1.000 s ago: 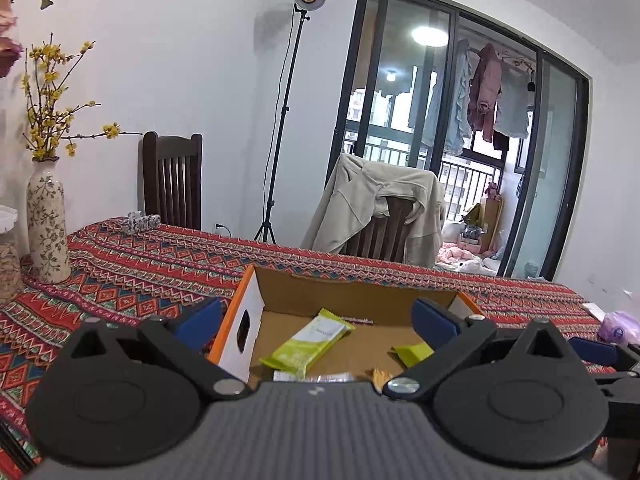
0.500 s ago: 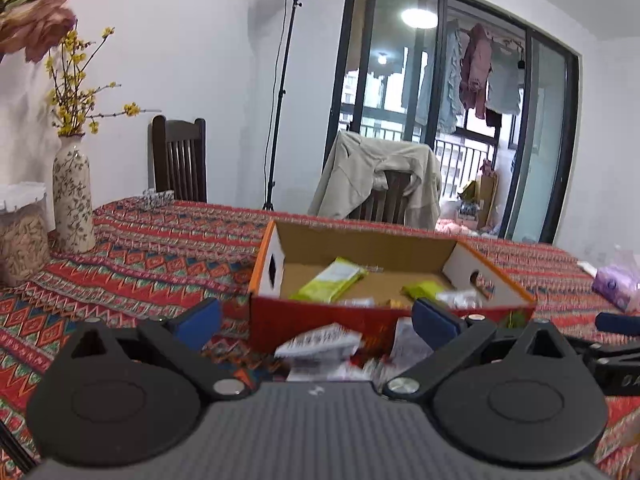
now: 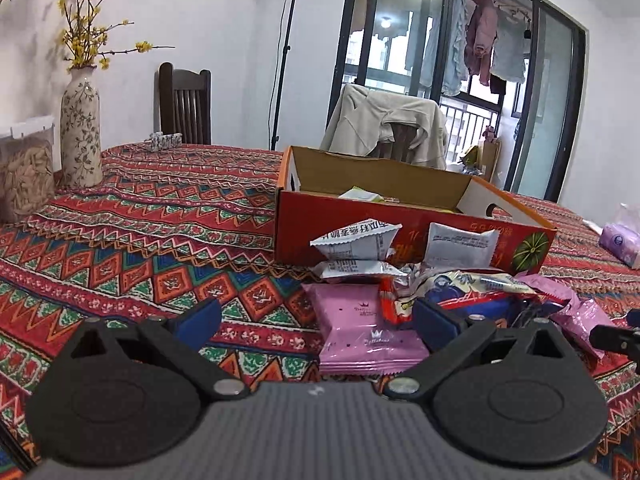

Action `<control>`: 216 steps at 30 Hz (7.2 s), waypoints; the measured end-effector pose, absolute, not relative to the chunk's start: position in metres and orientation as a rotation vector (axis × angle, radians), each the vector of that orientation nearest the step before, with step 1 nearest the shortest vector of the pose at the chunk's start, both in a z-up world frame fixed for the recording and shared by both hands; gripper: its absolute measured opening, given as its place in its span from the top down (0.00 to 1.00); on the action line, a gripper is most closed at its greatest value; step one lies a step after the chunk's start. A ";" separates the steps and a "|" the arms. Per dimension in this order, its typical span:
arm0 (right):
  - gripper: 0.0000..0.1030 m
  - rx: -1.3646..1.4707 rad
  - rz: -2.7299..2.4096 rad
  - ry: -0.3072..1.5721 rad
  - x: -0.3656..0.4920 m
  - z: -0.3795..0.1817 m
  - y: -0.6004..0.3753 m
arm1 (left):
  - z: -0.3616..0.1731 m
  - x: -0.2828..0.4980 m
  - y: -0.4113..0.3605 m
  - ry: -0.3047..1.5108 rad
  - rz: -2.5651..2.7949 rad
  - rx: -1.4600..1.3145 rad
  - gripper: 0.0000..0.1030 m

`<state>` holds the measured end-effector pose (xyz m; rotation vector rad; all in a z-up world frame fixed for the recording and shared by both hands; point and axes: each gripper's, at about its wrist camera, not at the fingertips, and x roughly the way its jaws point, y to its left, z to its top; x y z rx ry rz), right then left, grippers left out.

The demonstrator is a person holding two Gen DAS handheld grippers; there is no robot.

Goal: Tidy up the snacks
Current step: 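Grasp a pink packet from the pile with the right gripper, then grasp a white printed sachet with the left gripper while the right gripper lifts the pink packet, then carry the white sachet and pink packet into the box and open both grippers, then withdraw both grippers from the box back toward the snack pile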

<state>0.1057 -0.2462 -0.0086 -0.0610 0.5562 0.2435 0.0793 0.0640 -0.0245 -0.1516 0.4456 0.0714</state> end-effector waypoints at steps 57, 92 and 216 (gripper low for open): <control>0.37 -0.054 0.268 0.430 0.074 -0.006 -0.268 | -0.014 0.065 -0.010 0.508 -0.064 -0.151 0.00; 0.36 -0.013 0.314 0.451 0.058 -0.019 -0.279 | -0.043 0.061 -0.061 0.588 -0.020 -0.053 0.43; 0.00 -0.033 0.216 0.494 0.149 0.024 -0.222 | 0.012 0.098 0.069 0.398 0.228 -0.189 0.00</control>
